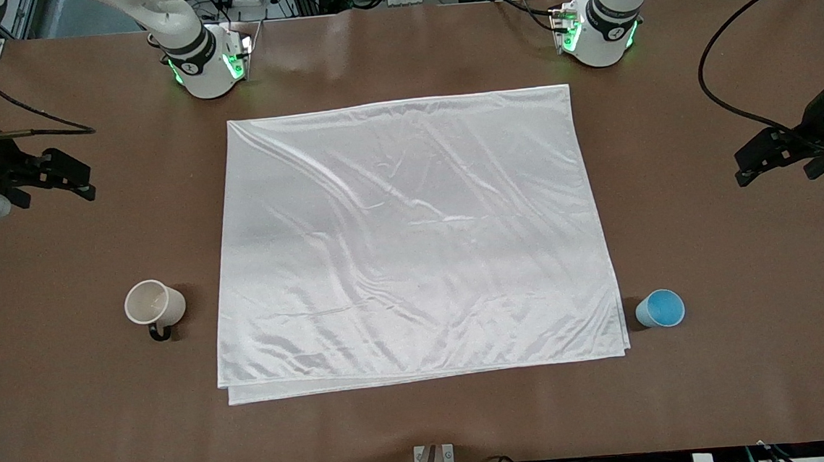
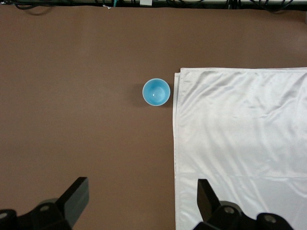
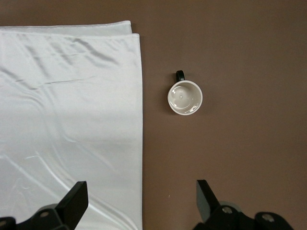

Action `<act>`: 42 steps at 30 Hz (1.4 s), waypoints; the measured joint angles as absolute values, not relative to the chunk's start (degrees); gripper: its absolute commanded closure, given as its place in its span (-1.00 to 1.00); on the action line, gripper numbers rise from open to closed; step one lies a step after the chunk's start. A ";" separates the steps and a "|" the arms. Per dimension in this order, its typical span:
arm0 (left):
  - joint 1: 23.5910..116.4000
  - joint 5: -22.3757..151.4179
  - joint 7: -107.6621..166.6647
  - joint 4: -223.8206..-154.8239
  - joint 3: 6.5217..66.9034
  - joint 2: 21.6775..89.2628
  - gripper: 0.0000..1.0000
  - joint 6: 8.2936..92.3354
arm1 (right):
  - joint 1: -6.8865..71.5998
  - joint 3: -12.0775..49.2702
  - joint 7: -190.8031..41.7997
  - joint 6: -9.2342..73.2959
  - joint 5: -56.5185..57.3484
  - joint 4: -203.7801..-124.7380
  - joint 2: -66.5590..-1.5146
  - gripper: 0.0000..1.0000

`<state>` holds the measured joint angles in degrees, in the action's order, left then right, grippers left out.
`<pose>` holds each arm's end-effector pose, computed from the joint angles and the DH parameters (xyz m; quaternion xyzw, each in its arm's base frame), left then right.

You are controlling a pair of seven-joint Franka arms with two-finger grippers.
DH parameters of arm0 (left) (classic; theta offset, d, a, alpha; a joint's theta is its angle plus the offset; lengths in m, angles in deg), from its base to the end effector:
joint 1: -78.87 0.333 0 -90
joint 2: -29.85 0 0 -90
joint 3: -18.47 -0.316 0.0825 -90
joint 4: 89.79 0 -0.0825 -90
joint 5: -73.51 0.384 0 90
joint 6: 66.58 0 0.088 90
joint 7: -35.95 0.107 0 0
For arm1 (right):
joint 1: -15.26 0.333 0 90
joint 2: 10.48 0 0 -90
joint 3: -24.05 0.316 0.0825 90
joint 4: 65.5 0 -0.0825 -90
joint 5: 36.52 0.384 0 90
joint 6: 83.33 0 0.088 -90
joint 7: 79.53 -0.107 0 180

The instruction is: Place blue cup into white mug on cloth

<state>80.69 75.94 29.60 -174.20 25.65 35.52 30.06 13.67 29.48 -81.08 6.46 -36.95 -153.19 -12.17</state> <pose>0.5950 -0.0477 0.6255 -0.9982 -0.0080 -0.0588 0.0091 0.5624 0.0361 0.6268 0.9998 0.0199 0.0038 0.0022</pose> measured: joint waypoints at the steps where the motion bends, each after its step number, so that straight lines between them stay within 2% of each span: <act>1: 80.69 75.94 29.60 -174.20 25.65 35.52 -1.00 30.06 | 13.67 29.49 -81.08 6.46 -36.95 -153.19 -12.17 -1.00; 18: 82.12 75.94 31.63 -175.02 25.65 36.24 -1.00 30.35 | 13.72 29.58 -81.08 7.16 -36.91 -153.19 -12.18 -1.00; 33: 82.57 75.94 31.74 -175.45 25.62 41.14 -1.00 34.47 | 13.62 29.51 -81.09 7.18 -36.91 -153.35 -13.00 -1.00; 42: 82.80 75.94 31.70 -175.65 25.60 46.11 -1.00 37.23 | 12.17 29.24 -81.10 9.80 -36.91 -153.65 -16.81 -1.00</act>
